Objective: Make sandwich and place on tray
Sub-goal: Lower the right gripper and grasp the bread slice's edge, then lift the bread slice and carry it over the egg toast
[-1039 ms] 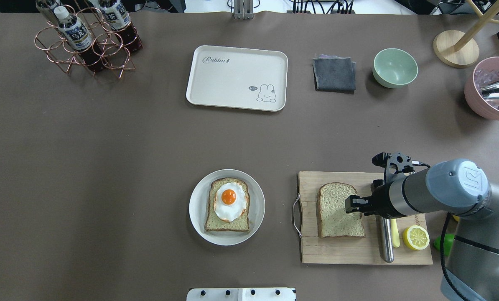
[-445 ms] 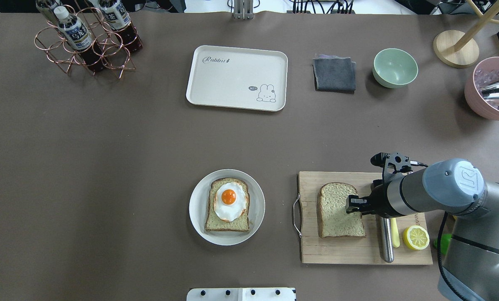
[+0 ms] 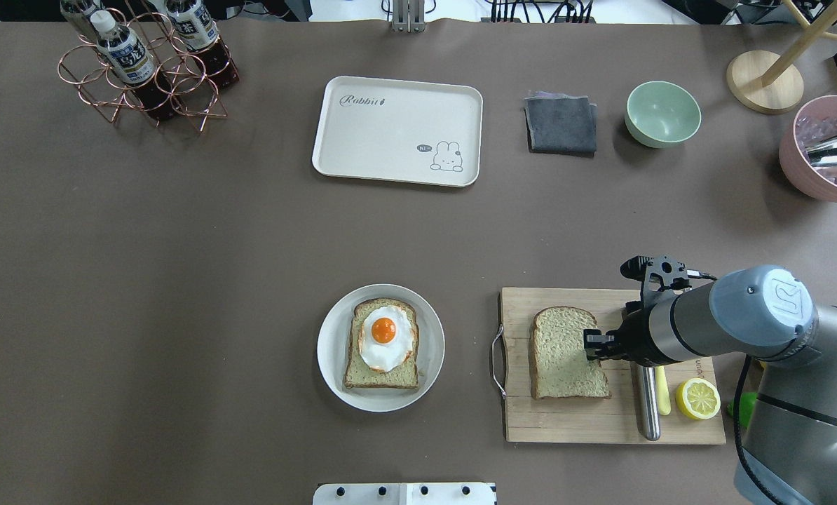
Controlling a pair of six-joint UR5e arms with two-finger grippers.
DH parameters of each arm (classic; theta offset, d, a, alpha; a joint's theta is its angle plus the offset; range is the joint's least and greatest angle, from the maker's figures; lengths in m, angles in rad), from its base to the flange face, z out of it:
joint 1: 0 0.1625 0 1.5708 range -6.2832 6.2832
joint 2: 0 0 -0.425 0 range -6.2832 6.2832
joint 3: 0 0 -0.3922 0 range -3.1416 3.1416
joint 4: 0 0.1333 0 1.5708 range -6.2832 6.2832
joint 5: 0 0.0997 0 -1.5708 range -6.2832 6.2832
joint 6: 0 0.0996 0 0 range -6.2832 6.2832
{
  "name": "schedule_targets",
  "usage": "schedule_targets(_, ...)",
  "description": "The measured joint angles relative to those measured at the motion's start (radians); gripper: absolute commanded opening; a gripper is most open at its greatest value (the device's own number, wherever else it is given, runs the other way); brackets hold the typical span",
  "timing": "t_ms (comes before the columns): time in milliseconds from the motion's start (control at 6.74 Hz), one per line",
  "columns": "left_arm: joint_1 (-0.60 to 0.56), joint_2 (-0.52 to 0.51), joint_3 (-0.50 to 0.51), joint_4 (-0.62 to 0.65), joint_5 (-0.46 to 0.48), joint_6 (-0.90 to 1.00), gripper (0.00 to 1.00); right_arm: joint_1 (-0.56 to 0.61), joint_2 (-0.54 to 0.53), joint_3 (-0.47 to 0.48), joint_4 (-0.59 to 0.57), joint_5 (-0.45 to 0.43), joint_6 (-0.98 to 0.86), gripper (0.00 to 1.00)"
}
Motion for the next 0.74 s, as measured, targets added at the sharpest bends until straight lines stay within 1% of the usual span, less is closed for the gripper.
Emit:
schedule_targets(148,-0.003,0.002,0.000,0.000,-0.001,0.000,0.97,0.006,0.030,0.008,-0.001,0.014,0.006,0.00)
schedule_targets(445,-0.006,0.004,0.003,-0.001,-0.001,0.000,0.97,0.008,0.144,-0.010,0.000,0.034,0.038,0.00)
schedule_targets(742,-0.006,0.003,0.007,-0.001,-0.001,0.000,0.97,-0.001,0.226,-0.026,0.015,0.037,0.050,0.00)
